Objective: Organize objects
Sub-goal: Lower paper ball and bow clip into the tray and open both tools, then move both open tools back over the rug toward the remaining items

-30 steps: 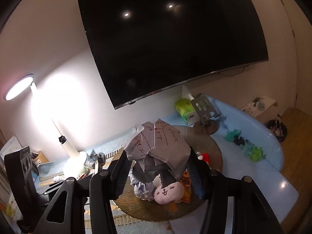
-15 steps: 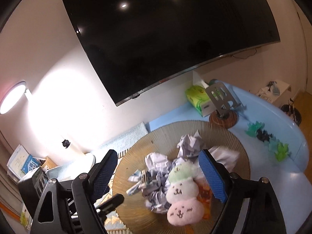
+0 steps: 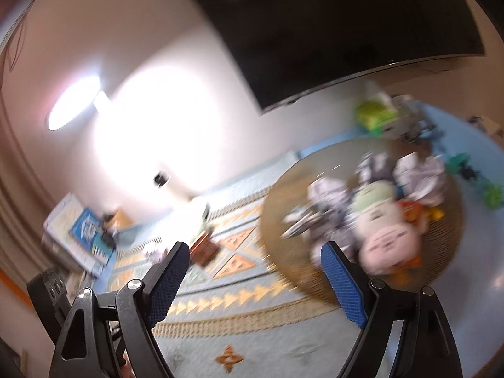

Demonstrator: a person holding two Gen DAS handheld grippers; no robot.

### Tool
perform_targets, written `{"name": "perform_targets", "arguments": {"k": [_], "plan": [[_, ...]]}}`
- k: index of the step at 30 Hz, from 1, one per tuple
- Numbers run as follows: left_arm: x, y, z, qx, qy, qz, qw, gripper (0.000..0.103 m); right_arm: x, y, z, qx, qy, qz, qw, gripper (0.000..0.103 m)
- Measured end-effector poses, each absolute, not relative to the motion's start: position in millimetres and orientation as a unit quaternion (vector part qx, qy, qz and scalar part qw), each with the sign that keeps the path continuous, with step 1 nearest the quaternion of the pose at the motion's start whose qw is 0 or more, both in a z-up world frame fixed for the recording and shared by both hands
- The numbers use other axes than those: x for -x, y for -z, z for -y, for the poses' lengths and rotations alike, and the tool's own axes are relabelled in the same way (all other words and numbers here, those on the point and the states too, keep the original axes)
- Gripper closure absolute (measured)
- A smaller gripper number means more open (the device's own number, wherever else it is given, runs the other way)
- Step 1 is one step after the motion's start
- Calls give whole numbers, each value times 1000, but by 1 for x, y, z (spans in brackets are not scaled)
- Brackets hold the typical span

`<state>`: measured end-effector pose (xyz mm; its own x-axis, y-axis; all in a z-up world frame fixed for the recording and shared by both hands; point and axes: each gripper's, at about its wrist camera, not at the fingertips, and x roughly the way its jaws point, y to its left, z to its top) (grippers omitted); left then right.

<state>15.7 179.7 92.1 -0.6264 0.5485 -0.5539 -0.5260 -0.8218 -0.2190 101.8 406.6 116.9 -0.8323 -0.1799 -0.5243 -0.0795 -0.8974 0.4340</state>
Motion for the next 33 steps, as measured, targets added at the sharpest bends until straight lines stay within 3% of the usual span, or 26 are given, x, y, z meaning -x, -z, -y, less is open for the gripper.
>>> {"name": "perform_targets", "arguments": {"k": [6, 16, 25, 33], "plan": [[-34, -77, -100, 306, -935, 14, 178, 1, -60, -57, -322, -375, 895, 222, 97, 19], [-25, -40, -35, 309, -949, -11, 65, 1, -43, -7, -250, -423, 894, 119, 85, 19], [-4, -22, 10, 371, -913, 141, 97, 1, -41, -8, -247, -427, 896, 97, 71, 17], [-10, -27, -17, 362, -924, 64, 104, 1, -42, -9, -246, -424, 899, 92, 59, 17]]}}
